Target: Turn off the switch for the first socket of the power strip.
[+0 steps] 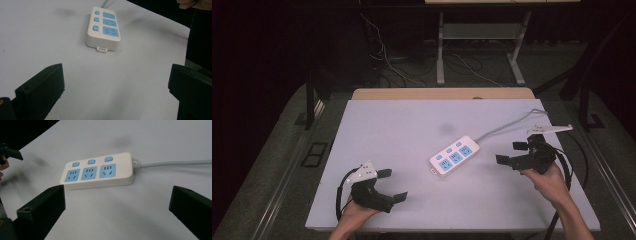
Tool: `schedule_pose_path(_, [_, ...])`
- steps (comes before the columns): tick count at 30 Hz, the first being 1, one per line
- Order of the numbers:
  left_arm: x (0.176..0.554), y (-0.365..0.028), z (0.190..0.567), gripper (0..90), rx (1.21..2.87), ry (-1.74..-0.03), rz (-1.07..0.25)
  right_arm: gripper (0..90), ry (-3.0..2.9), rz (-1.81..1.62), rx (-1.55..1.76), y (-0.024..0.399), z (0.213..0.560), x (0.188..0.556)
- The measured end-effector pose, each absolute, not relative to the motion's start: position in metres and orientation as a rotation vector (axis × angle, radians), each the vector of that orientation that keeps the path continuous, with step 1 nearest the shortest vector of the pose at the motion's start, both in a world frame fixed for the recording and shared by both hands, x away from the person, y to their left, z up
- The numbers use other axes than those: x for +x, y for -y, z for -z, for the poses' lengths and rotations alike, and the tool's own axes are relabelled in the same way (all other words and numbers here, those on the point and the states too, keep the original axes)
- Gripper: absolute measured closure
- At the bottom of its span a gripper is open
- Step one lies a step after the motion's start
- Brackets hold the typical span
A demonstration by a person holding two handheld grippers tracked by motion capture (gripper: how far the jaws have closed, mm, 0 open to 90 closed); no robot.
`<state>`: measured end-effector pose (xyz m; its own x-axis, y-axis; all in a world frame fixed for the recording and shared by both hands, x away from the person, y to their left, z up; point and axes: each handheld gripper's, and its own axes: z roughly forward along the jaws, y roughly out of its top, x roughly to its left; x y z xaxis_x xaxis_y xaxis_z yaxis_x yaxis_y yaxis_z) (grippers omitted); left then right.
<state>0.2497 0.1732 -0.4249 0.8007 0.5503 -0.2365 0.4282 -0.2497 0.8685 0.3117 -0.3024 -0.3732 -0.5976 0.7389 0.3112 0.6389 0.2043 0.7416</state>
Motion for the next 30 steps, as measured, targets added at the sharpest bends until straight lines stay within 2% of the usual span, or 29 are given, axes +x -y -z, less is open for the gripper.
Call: schedule_pose_path(30, [0.255, -0.179, 0.428, 0.0, 1.883, -0.775, -0.138, 0.3, -2.308, -1.42, 1.351, 0.311, 0.424, 0.252])
